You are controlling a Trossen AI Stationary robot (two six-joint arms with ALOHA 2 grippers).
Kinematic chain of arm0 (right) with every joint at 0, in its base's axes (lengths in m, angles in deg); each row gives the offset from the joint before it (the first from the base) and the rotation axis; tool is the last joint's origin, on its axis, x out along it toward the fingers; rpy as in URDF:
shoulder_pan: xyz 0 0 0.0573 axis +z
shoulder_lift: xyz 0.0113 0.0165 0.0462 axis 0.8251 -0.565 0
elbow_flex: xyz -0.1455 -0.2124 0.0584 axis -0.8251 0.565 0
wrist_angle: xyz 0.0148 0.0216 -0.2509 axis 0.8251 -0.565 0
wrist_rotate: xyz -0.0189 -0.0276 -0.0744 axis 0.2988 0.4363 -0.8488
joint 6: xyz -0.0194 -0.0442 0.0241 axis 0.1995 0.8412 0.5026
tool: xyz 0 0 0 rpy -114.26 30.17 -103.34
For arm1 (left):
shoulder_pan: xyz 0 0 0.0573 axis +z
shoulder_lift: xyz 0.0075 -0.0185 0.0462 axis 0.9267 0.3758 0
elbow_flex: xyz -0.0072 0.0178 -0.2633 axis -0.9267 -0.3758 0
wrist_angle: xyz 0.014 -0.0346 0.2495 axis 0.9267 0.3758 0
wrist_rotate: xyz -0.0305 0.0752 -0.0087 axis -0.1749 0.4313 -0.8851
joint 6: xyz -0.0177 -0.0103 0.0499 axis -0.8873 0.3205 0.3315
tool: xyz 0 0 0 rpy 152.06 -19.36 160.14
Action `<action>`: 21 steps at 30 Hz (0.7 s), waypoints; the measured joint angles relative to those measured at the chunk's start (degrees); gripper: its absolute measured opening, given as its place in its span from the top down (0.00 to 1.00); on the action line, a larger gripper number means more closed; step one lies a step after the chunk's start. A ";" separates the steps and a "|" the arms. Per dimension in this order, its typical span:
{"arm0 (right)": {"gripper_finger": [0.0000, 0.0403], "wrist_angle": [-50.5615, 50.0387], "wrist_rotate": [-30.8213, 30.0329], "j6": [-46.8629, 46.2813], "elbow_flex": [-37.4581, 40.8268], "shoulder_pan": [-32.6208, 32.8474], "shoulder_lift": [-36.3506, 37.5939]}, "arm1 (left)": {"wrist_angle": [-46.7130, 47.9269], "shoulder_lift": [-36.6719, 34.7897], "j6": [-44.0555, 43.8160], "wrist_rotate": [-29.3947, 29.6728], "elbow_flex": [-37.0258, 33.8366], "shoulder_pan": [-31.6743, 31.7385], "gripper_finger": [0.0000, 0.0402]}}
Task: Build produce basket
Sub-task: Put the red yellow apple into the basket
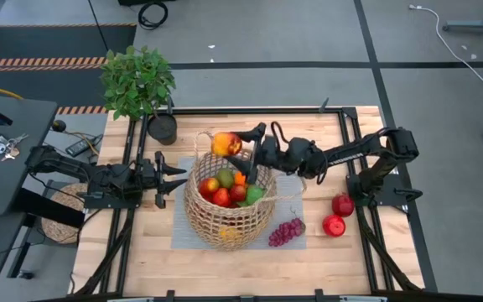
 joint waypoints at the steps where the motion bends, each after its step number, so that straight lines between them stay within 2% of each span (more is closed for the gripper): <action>1: 0.12 -0.28 0.24 -5.00 0.00 -0.36 0.00 | 0.00 -0.01 0.00 -0.01 0.00 -0.01 0.63; 4: 0.12 -1.15 3.93 -14.86 -0.05 -1.81 0.02 | 0.00 -0.01 0.00 -0.01 0.01 0.01 0.62; 6: 0.12 -6.09 7.97 -19.07 -1.35 -2.70 0.29 | 0.00 -0.01 0.00 -0.01 0.00 -0.02 0.62; 8: 0.12 -17.76 9.88 -21.39 -5.33 -3.19 0.37 | -0.02 -0.01 0.00 0.01 0.00 0.01 0.63; 12: 0.12 -48.84 7.48 -22.18 -17.52 -3.31 -1.59 | 0.00 0.02 0.00 -0.01 0.00 0.01 0.63; 15: 0.12 -65.20 7.43 -22.32 -26.11 -3.32 -4.24 | 0.00 0.02 0.00 0.01 0.00 -0.01 0.63; 18: 0.12 -72.31 11.60 -23.11 -31.31 -3.31 -7.57 | 0.00 0.02 0.00 -0.01 0.00 0.00 0.62; 21: 0.12 -74.67 19.21 -24.05 -32.89 -3.27 -11.27 | 0.00 0.00 0.00 0.00 0.00 0.01 0.62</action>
